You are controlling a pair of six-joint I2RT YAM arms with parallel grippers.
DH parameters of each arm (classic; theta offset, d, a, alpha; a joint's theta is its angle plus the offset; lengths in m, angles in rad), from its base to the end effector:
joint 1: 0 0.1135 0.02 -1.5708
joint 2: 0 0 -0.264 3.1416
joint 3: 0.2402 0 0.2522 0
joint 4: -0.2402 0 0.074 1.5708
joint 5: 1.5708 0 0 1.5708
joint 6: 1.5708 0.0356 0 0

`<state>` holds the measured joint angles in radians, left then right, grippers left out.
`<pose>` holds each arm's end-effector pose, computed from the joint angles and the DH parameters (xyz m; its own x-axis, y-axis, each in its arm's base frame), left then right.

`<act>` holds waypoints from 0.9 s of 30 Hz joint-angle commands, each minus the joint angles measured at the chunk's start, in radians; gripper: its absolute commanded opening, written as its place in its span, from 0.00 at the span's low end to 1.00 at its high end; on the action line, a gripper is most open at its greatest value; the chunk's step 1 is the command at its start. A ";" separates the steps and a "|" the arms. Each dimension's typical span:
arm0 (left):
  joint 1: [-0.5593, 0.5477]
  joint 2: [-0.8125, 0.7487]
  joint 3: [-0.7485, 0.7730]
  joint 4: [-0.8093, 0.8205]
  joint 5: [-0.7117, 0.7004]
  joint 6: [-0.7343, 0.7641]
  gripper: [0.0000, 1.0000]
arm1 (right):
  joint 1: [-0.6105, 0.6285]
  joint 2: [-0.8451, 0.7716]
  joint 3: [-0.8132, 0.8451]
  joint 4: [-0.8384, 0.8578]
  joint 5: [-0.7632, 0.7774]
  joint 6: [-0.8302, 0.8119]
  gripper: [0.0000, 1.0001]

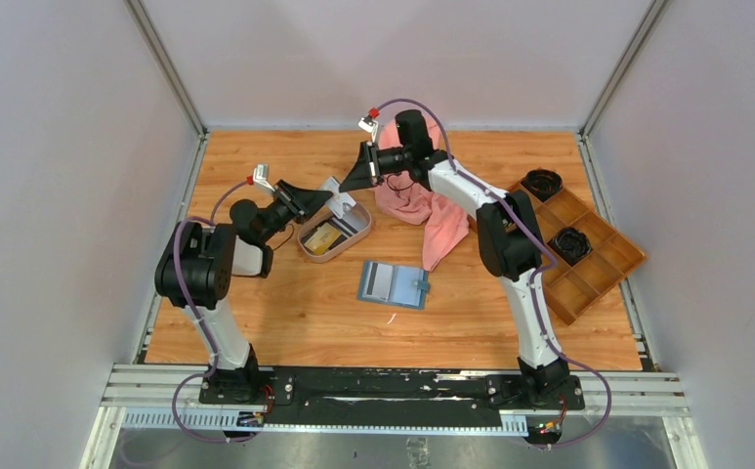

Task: Put the credit cards into the card holder
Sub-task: Place the credit card in the storage box.

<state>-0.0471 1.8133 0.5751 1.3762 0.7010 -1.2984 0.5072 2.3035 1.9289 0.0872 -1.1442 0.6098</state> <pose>0.3189 -0.0380 0.1718 -0.6123 -0.7080 -0.3519 0.3137 0.1910 -0.9301 0.4489 0.2865 0.2508 -0.7553 -0.1486 -0.6383 -0.6484 0.0277 0.7608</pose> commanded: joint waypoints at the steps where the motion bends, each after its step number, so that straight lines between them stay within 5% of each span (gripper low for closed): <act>1: 0.005 0.039 0.037 0.075 0.047 -0.005 0.15 | -0.011 -0.001 -0.022 0.026 -0.026 0.019 0.00; 2: 0.006 0.045 0.043 0.080 0.052 -0.005 0.03 | -0.010 0.000 -0.023 0.026 -0.025 0.018 0.00; 5: 0.010 0.053 0.060 0.069 0.086 0.036 0.00 | -0.011 -0.002 -0.025 0.001 -0.020 -0.015 0.01; 10: 0.042 0.052 0.075 0.059 0.168 0.120 0.00 | -0.015 -0.003 0.020 -0.187 -0.006 -0.200 0.35; 15: 0.044 0.028 0.085 0.056 0.207 0.199 0.00 | -0.033 -0.013 0.037 -0.247 -0.036 -0.319 0.51; 27: 0.044 -0.119 0.078 0.116 0.349 0.303 0.00 | -0.070 -0.211 0.033 -0.542 -0.123 -0.803 0.56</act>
<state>-0.0078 1.7428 0.6453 1.3956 0.9749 -1.0233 0.4442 2.2162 1.9419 -0.3111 -1.2304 0.0219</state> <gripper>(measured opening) 0.018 0.558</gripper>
